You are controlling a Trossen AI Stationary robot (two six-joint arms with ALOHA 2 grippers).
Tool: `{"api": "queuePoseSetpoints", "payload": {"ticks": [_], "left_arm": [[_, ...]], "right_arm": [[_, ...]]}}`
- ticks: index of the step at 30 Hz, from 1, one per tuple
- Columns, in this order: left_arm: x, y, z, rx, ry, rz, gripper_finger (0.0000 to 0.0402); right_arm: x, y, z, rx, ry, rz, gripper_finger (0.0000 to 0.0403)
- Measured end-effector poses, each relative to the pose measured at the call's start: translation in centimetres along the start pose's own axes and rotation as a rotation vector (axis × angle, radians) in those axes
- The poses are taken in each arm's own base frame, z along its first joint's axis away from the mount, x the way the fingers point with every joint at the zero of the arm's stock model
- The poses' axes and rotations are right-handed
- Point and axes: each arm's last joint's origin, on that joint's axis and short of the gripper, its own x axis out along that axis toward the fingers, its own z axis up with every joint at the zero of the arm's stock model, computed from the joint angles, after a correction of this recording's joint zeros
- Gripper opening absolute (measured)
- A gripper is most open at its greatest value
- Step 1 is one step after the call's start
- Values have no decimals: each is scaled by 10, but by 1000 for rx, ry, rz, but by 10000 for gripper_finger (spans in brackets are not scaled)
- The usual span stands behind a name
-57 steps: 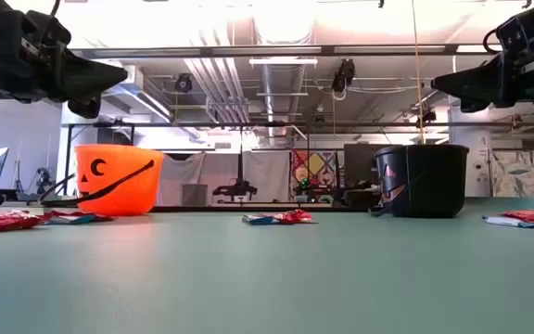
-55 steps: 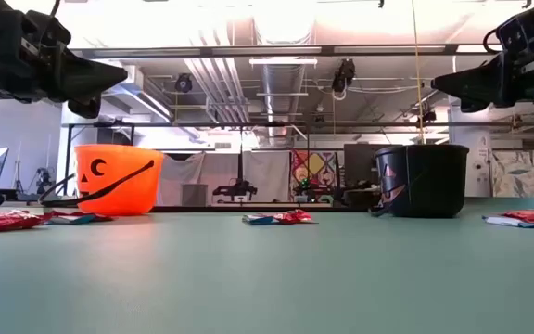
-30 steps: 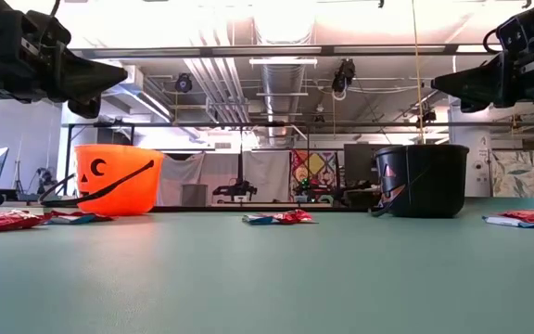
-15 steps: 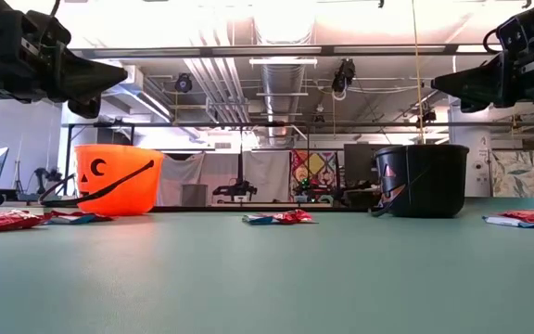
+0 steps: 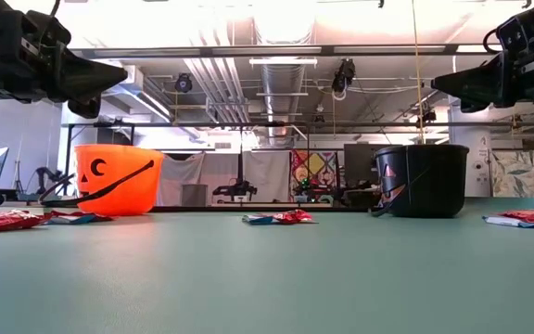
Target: Sort candy by brand, put in halloween buckets
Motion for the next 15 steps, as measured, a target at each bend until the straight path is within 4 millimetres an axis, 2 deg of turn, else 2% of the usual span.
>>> {"api": "queuePoseSetpoints", "payload": {"ticks": [15], "left_arm": [[0,0,0,0,0,0,0]], "right_arm": [[0,0,0,5,-5,0,9]]}}
